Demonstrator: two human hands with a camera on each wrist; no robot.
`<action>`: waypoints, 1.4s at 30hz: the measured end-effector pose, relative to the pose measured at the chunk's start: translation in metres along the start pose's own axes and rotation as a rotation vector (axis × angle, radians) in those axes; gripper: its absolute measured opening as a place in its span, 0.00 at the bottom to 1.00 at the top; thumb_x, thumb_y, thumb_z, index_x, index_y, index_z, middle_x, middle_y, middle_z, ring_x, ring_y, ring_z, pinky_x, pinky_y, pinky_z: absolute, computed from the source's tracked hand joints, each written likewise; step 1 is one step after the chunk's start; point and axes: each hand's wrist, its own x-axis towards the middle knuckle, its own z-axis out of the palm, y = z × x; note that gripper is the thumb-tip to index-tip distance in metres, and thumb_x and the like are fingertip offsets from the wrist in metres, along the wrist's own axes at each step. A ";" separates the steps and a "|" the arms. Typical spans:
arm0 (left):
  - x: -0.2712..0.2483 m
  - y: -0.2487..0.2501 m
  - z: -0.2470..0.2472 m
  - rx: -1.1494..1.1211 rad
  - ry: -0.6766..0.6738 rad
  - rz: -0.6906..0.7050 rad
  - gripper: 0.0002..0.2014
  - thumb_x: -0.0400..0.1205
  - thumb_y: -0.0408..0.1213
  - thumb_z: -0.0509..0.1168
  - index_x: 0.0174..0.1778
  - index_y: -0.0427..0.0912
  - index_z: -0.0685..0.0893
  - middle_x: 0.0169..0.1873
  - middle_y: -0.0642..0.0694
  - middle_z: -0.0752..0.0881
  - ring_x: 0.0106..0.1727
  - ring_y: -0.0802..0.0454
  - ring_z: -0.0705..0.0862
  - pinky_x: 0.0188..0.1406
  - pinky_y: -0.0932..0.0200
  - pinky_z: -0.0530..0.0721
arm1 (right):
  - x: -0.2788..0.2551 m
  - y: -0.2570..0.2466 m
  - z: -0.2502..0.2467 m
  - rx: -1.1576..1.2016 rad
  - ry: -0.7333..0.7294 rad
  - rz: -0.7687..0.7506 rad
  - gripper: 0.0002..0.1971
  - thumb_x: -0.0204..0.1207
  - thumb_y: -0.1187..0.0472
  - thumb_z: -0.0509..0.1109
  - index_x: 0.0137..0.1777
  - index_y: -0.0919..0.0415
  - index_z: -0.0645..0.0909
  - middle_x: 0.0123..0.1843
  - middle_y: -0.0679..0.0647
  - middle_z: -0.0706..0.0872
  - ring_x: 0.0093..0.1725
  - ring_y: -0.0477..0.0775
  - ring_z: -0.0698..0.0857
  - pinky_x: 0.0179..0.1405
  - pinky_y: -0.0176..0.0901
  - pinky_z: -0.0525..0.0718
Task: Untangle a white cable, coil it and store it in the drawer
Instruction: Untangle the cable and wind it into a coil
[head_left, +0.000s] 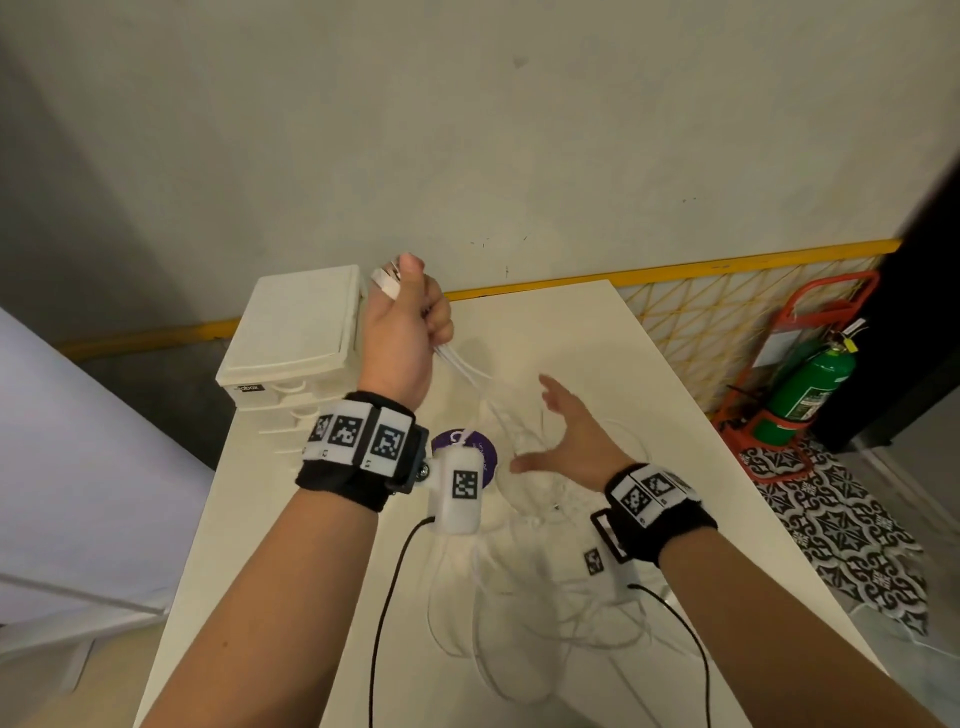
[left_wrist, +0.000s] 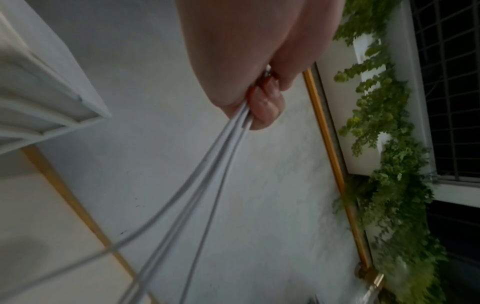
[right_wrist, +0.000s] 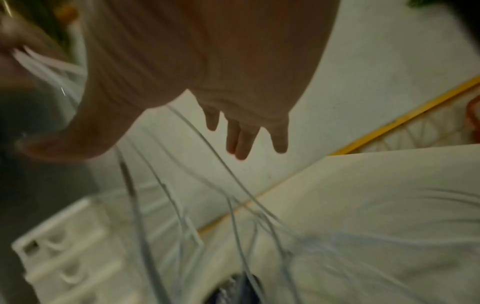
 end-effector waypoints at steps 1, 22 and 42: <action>-0.004 -0.005 0.001 0.002 -0.019 -0.010 0.14 0.89 0.40 0.50 0.36 0.46 0.69 0.21 0.56 0.67 0.21 0.60 0.62 0.18 0.67 0.61 | 0.001 -0.015 0.000 0.040 0.046 -0.067 0.59 0.52 0.49 0.85 0.80 0.46 0.52 0.79 0.48 0.62 0.77 0.44 0.62 0.73 0.41 0.63; -0.030 -0.055 -0.051 0.956 0.335 0.078 0.30 0.75 0.40 0.74 0.71 0.36 0.71 0.60 0.47 0.74 0.62 0.55 0.73 0.63 0.64 0.71 | 0.005 -0.046 -0.001 -0.222 0.051 -0.318 0.09 0.79 0.57 0.65 0.43 0.55 0.86 0.29 0.41 0.81 0.29 0.38 0.77 0.31 0.28 0.69; -0.046 -0.035 0.014 0.274 -0.435 -0.382 0.22 0.89 0.49 0.46 0.29 0.45 0.65 0.20 0.54 0.60 0.19 0.58 0.55 0.19 0.63 0.52 | 0.010 -0.047 -0.014 0.041 0.164 -0.344 0.14 0.79 0.50 0.56 0.46 0.58 0.79 0.37 0.63 0.83 0.37 0.63 0.79 0.41 0.55 0.78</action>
